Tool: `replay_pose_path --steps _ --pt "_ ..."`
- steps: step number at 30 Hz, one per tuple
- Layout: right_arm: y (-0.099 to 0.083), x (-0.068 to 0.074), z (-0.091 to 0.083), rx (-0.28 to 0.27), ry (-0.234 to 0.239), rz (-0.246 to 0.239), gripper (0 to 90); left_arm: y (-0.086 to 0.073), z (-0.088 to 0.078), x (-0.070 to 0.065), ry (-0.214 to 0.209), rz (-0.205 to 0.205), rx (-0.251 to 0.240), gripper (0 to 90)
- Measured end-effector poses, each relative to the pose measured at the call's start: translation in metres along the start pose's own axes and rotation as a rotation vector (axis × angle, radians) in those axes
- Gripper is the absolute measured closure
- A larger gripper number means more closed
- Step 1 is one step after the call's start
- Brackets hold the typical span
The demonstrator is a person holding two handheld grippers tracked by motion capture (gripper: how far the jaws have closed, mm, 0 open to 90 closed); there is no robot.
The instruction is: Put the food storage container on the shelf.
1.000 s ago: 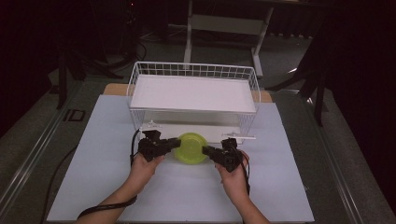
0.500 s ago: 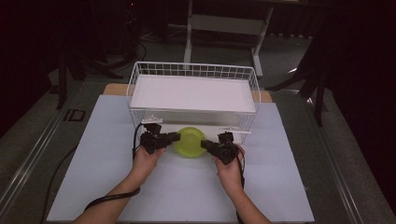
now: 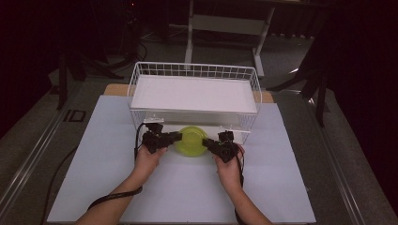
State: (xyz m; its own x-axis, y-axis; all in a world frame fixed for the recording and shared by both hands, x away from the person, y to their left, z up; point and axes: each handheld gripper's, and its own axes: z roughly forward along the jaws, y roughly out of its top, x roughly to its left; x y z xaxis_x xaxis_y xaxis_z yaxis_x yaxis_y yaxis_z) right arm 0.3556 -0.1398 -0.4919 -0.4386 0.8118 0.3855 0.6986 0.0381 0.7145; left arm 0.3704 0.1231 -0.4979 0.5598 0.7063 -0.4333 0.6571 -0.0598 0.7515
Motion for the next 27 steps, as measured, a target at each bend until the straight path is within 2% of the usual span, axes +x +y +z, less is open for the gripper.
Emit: replay_pose_path --steps 4,8,14,16,17,19,22,27 --pt "0.0011 0.0016 0.0004 -0.004 -0.004 -0.002 80.1 -0.0028 -0.0033 -0.0011 0.024 0.012 -0.02 72.0" --pt "0.0015 0.0008 0.0006 -0.012 0.002 0.004 80.2 -0.0059 -0.0062 -0.0007 0.022 0.004 -0.035 70.6" --pt "0.0021 -0.0021 0.0014 -0.029 0.01 0.018 80.1 -0.0069 -0.006 -0.0034 0.032 -0.003 -0.026 69.6" --pt "0.0022 -0.0009 0.0014 -0.038 0.004 0.013 80.1 -0.0066 -0.0055 -0.004 0.054 -0.007 -0.022 71.8" --pt "0.0027 -0.0006 0.0014 -0.038 0.003 0.009 80.1 -0.0065 -0.0055 -0.0037 0.064 -0.005 -0.022 76.2" --pt "0.0038 -0.001 0.0017 -0.037 0.002 0.011 80.0 -0.0056 -0.0048 -0.0024 0.058 -0.018 -0.025 77.2" --pt "0.0052 -0.002 0.002 -0.044 0.0 0.021 80.0 -0.0039 -0.0033 -0.0042 0.074 -0.007 -0.038 77.2" --pt "0.0062 -0.0062 0.0037 -0.076 -0.012 0.039 78.2 -0.0007 0.002 -0.0018 0.047 -0.028 -0.072 76.9"
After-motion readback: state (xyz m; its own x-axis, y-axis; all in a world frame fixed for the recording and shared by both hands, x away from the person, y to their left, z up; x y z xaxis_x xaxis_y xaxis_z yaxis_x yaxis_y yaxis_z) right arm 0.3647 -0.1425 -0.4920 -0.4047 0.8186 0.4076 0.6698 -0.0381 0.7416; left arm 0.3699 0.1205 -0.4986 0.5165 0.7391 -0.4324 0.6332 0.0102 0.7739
